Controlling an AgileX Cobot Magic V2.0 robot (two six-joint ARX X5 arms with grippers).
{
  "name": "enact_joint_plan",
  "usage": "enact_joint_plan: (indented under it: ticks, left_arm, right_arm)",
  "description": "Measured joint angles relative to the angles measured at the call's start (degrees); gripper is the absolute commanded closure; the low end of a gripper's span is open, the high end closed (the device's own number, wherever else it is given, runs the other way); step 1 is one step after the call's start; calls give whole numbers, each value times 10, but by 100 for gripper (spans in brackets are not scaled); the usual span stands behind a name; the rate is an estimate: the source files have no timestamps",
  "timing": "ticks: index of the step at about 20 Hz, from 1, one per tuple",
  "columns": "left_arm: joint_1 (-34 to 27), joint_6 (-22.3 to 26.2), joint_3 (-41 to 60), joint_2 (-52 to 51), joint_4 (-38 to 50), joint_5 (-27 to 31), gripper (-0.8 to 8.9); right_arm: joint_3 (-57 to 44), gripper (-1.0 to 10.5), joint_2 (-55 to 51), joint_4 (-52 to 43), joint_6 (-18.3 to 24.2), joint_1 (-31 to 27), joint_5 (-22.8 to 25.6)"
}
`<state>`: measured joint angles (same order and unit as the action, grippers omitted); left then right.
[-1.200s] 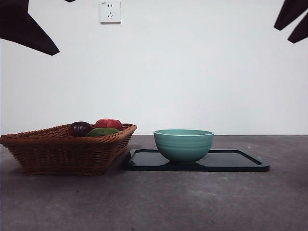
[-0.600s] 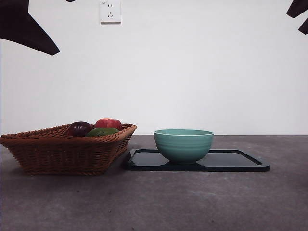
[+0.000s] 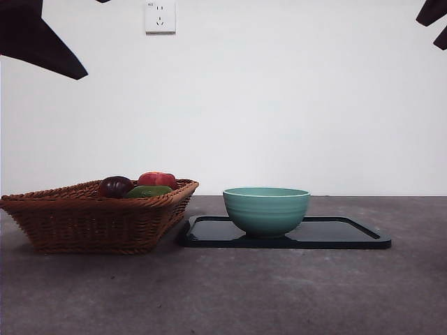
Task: Pick up the wifruite, put it on the bowl, pick up the plate, put it on desk
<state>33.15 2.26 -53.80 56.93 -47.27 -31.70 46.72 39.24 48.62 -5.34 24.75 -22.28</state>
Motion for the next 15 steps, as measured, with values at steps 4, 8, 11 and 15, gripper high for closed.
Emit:
enact_joint_plan:
  ticks: [4,8,11,15]
  left_arm:
    - [0,0,0,1,70,32,442]
    - [0,1,-43,50,88,75,440]
    - [0,17,-119,123,90,80,440]
    - [-4,41,-239,243,93,80,440]
  right_arm:
    - [0,779,0,0,0,0,0]
    - [0,779,0,0,0,0,-1]
    - [0,779,0,0,0,0,-1]
    - [0,779,0,0,0,0,-1]
